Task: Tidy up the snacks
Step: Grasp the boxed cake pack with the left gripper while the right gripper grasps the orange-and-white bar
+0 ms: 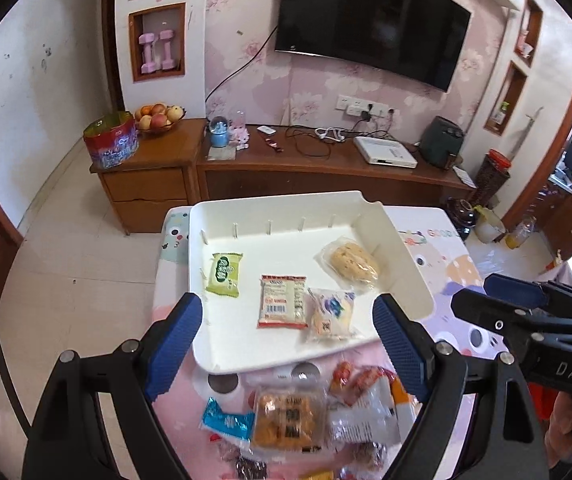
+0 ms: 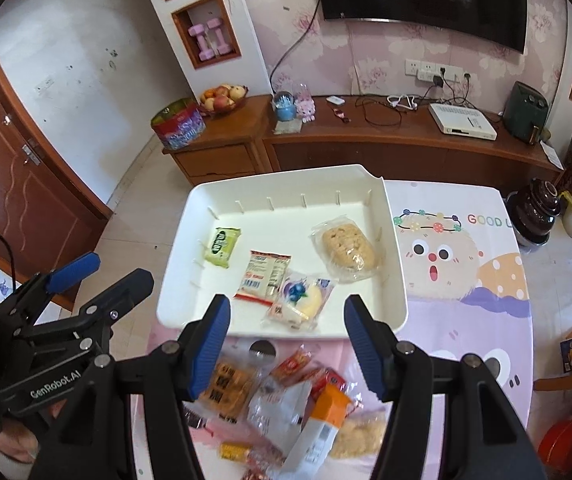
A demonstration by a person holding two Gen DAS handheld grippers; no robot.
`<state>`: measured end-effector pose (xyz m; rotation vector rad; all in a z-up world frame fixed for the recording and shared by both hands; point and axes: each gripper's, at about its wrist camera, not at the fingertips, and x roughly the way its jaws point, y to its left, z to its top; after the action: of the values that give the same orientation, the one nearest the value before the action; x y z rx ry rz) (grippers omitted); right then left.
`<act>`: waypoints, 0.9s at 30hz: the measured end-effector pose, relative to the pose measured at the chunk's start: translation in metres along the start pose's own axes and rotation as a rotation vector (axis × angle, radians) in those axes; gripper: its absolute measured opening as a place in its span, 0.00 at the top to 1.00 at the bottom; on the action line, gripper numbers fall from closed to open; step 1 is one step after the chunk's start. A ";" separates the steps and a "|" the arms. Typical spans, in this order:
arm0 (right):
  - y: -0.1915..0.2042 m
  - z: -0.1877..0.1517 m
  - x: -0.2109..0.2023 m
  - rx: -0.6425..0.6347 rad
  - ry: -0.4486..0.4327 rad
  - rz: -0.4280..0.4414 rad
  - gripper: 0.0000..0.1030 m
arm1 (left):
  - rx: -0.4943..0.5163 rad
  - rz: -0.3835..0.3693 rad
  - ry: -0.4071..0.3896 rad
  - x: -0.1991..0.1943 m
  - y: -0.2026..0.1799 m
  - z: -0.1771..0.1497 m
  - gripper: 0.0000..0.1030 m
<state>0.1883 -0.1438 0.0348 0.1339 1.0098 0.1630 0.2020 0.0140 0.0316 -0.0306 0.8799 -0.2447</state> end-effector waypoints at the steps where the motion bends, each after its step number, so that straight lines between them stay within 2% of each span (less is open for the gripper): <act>1: 0.002 -0.005 -0.008 -0.003 -0.012 0.003 0.42 | 0.003 -0.008 0.001 -0.005 0.001 -0.004 0.16; 7: 0.008 -0.027 -0.033 -0.003 -0.040 0.000 0.42 | 0.015 -0.043 -0.012 -0.024 0.002 -0.024 0.16; 12: 0.007 -0.050 -0.036 -0.005 -0.026 -0.008 0.42 | 0.048 -0.065 -0.003 -0.025 0.000 -0.044 0.16; 18: -0.006 -0.077 -0.019 0.025 0.030 -0.038 0.42 | 0.060 -0.086 0.068 -0.003 0.002 -0.071 0.16; 27: -0.033 -0.117 0.027 0.119 0.159 -0.057 0.42 | 0.111 -0.059 0.214 0.048 0.004 -0.113 0.16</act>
<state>0.1054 -0.1669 -0.0554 0.2028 1.1810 0.0616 0.1458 0.0155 -0.0779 0.0743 1.0775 -0.3571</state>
